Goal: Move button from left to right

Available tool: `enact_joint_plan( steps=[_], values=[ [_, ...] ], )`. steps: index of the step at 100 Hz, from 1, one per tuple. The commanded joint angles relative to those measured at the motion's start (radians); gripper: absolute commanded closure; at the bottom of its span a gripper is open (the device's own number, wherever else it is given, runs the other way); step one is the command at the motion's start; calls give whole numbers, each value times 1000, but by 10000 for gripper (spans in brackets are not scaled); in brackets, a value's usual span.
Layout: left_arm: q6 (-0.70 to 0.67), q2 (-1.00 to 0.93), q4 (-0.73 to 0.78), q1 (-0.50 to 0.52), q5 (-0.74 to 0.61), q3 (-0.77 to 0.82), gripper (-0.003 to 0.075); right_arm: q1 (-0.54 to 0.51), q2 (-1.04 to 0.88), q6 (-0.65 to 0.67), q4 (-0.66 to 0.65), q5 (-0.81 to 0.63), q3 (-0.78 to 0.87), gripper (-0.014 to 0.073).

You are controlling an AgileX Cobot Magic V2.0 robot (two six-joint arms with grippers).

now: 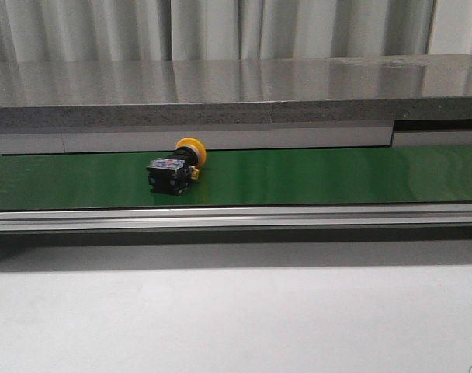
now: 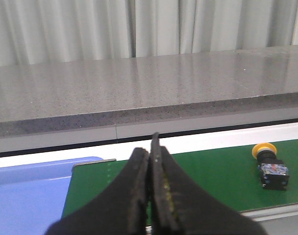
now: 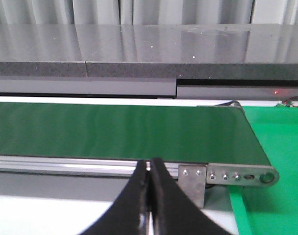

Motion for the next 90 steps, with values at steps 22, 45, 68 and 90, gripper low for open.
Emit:
enact_joint_plan(
  steps=[22,45,68,90],
  values=[
    [-1,8,-6,-9,-79,-26,741,-1,-16,-6,10,-128,-72,662],
    [-1,8,-6,-9,-79,-26,741,-1,101,-6,137,70,-266,662],
    [-1,8,-6,-9,-79,-26,741,-1,368,-6,137,308,-491,662],
    [-1,8,-6,-9,-79,-26,741,-1,666,-6,137,505,-709,662]
  ],
)
